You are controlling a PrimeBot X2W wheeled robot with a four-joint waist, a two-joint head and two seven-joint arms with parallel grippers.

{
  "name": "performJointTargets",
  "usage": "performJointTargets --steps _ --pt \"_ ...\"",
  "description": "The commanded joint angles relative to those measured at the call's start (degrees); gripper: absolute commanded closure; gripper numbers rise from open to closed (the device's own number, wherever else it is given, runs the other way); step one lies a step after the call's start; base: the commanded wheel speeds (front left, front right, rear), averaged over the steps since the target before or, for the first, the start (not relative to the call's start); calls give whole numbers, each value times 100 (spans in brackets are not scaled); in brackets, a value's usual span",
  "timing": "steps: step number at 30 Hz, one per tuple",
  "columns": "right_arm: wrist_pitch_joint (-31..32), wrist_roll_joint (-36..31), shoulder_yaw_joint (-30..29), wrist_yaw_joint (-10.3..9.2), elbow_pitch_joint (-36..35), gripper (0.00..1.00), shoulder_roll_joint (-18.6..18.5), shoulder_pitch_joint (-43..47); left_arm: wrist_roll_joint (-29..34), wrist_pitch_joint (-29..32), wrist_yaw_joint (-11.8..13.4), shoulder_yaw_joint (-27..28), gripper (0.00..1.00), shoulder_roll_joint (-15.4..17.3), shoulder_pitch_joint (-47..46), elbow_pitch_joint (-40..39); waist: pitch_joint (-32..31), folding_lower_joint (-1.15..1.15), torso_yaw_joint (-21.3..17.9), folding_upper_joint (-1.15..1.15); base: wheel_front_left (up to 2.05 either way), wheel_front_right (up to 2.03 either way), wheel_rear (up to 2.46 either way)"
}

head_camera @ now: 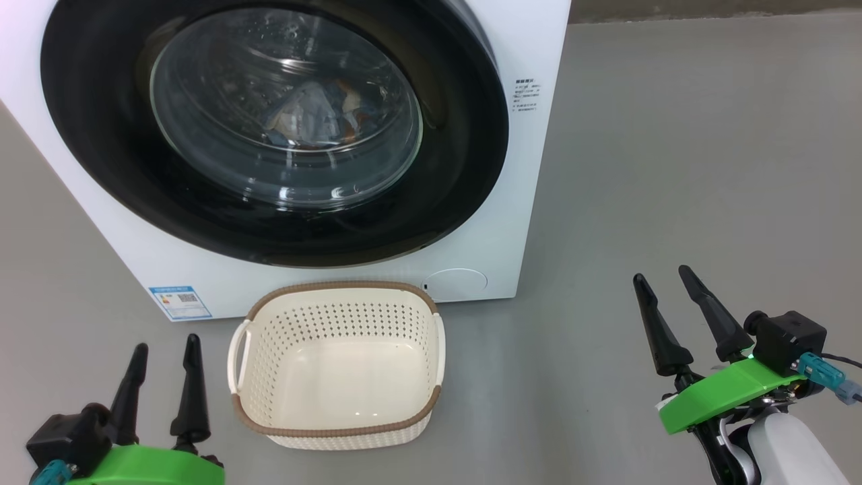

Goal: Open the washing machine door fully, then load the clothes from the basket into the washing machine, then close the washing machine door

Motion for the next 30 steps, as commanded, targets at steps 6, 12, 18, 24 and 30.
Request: performJointTargets --steps 6,12,18,24,30 --pt "-27 -59 125 -12 -126 0 -3 10 10 -24 44 165 0 164 -98 -147 -10 0 -9 0 0 0 0" --pt "-27 -59 126 -12 -119 0 2 14 -8 -25 53 154 0 172 -99 -134 -21 0 -18 0 0 0 0" --pt "7 18 8 0 205 100 80 118 -41 11 -1 -64 100 -92 60 192 -26 0 -28 0 0 0 0" --pt "102 315 -49 -1 227 100 135 192 -321 109 -10 -20 100 -142 75 250 -42 8 -14 0 0 0 0" --pt "203 646 -115 -1 203 100 173 218 -638 208 -18 26 100 -162 58 259 -44 1 1 0 0 0 0"
